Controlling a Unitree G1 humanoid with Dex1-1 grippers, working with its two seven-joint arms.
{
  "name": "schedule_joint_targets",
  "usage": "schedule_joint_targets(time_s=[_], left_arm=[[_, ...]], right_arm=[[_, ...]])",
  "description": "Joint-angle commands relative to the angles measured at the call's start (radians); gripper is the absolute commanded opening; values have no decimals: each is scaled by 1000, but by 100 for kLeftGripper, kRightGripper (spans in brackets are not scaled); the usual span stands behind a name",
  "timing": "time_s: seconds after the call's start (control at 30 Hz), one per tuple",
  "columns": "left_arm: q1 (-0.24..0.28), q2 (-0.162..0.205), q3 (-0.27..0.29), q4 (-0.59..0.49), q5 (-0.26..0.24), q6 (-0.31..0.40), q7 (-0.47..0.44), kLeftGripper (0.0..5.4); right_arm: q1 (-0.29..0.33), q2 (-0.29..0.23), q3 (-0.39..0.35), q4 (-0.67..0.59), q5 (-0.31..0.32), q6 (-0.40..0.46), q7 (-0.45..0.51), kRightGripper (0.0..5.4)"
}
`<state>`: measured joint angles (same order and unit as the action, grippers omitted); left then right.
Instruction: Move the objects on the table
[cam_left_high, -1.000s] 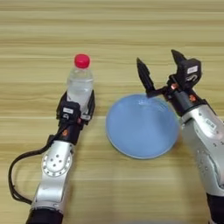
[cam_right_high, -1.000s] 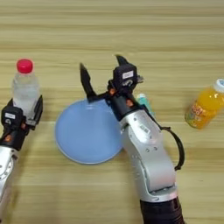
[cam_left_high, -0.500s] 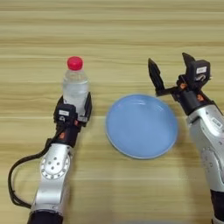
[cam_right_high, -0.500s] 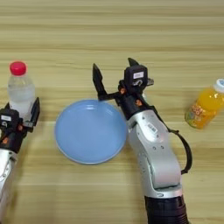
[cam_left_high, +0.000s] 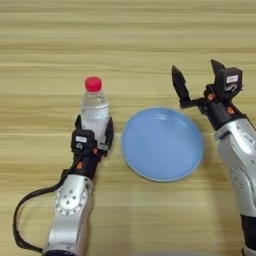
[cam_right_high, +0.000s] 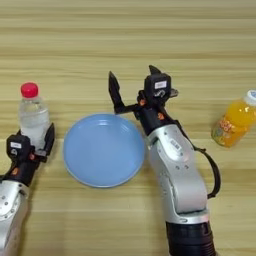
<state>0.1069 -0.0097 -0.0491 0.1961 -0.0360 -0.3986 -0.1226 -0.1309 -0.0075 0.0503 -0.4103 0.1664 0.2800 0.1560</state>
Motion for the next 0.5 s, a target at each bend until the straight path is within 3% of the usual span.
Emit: schedule_joint_targets(time_s=[0.03, 0.5], left_arm=[[-1, -3, -8, 17, 6, -28, -5, 315], [-26, -11, -13, 131, 10, -93, -2, 315]], right_arm=[[-14, -2, -5, 5, 2, -2, -9, 540], [-13, -7, -5, 2, 3, -4, -14, 540]])
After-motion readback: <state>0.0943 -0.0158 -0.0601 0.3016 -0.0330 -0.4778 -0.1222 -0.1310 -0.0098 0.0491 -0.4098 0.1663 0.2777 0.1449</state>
